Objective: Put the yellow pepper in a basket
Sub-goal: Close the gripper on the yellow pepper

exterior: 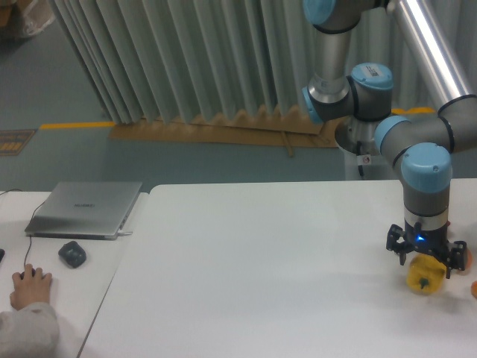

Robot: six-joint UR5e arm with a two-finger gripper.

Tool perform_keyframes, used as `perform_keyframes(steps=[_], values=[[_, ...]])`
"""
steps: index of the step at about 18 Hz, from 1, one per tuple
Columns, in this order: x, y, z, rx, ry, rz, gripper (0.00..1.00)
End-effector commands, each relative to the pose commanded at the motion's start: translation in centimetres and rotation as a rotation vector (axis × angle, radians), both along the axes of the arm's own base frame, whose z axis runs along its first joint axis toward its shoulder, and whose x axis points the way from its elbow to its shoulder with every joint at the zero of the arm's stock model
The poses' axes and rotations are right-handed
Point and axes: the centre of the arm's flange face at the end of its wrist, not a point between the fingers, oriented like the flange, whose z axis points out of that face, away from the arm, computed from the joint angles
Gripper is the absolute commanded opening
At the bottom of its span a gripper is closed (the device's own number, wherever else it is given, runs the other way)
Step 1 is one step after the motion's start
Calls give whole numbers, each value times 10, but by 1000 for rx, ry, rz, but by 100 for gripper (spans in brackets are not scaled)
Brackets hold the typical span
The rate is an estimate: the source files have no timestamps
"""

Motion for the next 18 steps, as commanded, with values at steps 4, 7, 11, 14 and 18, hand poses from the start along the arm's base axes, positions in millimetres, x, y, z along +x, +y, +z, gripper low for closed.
perform_keyframes(steps=[4,7,11,14,18], values=[[-1,0,1,1,1,0,78],[-1,1,2,0,2,-1,64],[-1,2,5,3,6,0,56],[-1,3,12,12,14,-5,55],[8,0,55,41,47,-37,55]])
